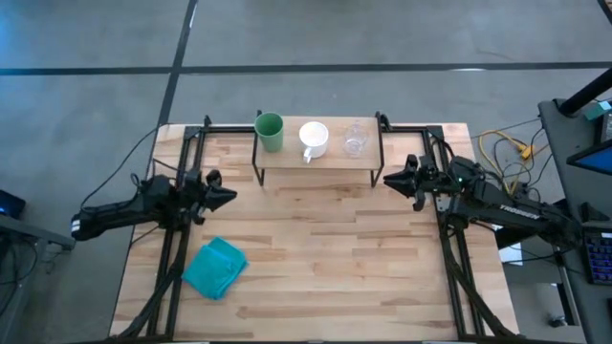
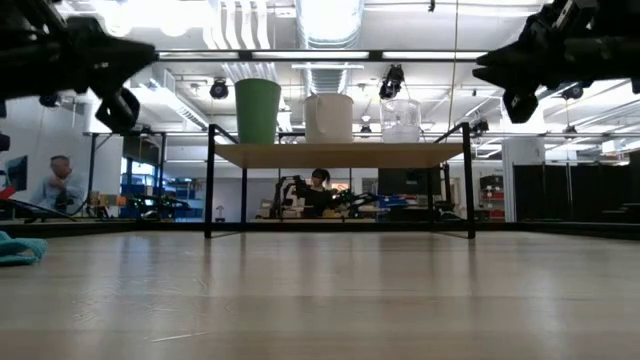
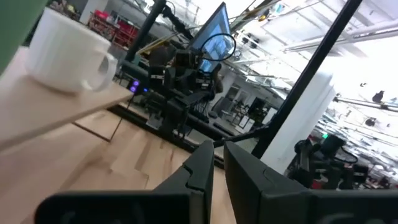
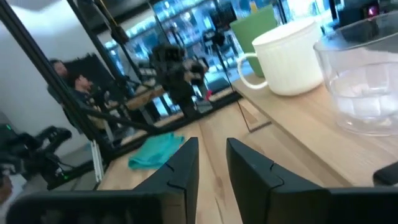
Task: Stack small to large cups/mugs on shelf
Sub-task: Return to Home Position
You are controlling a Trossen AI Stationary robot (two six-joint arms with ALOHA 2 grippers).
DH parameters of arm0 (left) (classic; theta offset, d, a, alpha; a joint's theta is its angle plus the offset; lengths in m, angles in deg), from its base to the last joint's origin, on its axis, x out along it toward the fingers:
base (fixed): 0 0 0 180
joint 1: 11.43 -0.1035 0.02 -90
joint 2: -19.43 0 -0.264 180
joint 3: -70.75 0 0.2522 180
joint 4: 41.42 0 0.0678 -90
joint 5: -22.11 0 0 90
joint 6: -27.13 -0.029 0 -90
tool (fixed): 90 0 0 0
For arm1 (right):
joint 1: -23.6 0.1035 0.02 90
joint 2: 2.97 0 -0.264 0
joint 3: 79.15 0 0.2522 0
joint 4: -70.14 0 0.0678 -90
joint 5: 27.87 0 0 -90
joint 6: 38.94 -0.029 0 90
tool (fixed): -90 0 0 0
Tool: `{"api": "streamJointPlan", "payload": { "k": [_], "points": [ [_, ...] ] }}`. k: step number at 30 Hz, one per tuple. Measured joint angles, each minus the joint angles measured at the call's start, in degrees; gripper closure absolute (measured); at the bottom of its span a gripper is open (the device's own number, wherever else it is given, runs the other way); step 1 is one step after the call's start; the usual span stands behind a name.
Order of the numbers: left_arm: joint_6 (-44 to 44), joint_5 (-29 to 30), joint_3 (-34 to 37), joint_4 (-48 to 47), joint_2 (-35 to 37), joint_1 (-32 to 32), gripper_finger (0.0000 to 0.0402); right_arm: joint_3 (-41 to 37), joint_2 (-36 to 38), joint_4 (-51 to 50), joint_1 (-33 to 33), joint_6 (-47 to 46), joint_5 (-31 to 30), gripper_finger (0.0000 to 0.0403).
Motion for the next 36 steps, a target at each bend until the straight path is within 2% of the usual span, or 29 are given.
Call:
{"api": "streamJointPlan", "payload": {
  "k": [6, 13, 21, 27, 36],
  "points": [
    [-0.49, 0.13, 1.65, 3.76, -0.09, -0.02, 0.0378, -6.02, 0.0, 10.99, 0.0, -2.57, -0.01, 0.033],
    [-0.84, 0.42, 1.7, 2.28, -0.4, -0.01, 0.0378, -11.29, 0.0, 12.72, 0.0, -6.21, -0.24, 0.0323],
    [2.04, 0.46, 1.74, -5.1, -0.85, 0.0, 0.0378, -11.83, -0.14, 12.2, 0.0, -6.29, -0.44, 0.0326],
    [1.89, 0.6, 1.77, -5.75, -0.99, -0.02, 0.0378, -11.81, -0.15, 7.89, 0.0, -6.11, -0.44, 0.033],
    [2.09, 0.57, 1.81, -5.83, -2.91, 0.0, 0.0378, -11.79, -0.15, 5.04, 0.0, -10.75, -0.43, 0.0321]
  ]
}}
